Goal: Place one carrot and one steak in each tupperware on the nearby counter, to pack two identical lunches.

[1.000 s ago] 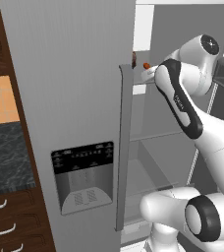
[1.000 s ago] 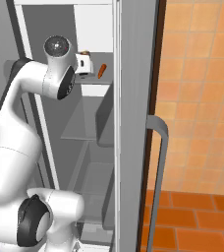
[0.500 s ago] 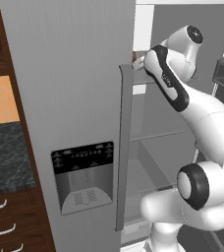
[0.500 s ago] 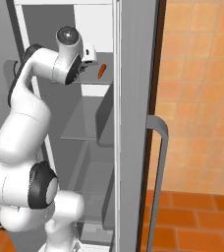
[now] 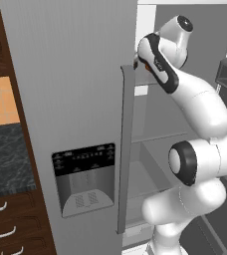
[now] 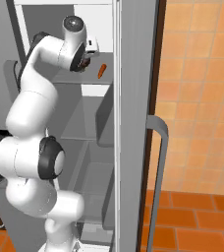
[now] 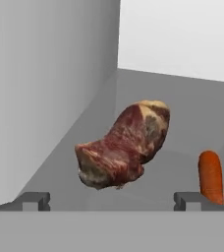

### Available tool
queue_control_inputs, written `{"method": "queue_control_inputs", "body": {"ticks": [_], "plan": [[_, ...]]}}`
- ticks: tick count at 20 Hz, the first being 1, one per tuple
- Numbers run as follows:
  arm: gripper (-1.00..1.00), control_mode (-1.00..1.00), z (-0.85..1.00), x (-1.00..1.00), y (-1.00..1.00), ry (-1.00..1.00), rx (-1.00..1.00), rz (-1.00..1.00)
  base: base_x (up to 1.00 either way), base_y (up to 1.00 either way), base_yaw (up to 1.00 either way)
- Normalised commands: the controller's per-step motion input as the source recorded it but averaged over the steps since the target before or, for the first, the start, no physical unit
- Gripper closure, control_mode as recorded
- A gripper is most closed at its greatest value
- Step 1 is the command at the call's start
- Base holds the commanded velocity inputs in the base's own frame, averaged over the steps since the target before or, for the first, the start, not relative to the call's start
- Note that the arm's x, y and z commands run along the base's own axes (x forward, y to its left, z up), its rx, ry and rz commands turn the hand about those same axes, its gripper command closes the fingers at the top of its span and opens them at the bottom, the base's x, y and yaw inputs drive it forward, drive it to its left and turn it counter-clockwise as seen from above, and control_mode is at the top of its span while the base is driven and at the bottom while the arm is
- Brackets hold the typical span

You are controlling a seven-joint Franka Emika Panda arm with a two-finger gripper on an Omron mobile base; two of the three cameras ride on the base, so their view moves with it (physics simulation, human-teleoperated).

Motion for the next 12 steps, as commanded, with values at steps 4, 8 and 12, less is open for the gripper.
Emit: {"method": "queue_control_inputs", "body": {"ticks": [4,8,12], "plan": [[-1.00,-1.00,-0.07,0.40,0.13,0.00,0.00,0.00,0.00,0.00,0.00],[-1.00,-1.00,0.00,-0.27,0.06,0.00,0.00,0.00,0.00,0.00,0.00],[-1.00,-1.00,-0.19,-0.08,0.05,0.00,0.00,0.00,0.00,0.00,0.00]]}}
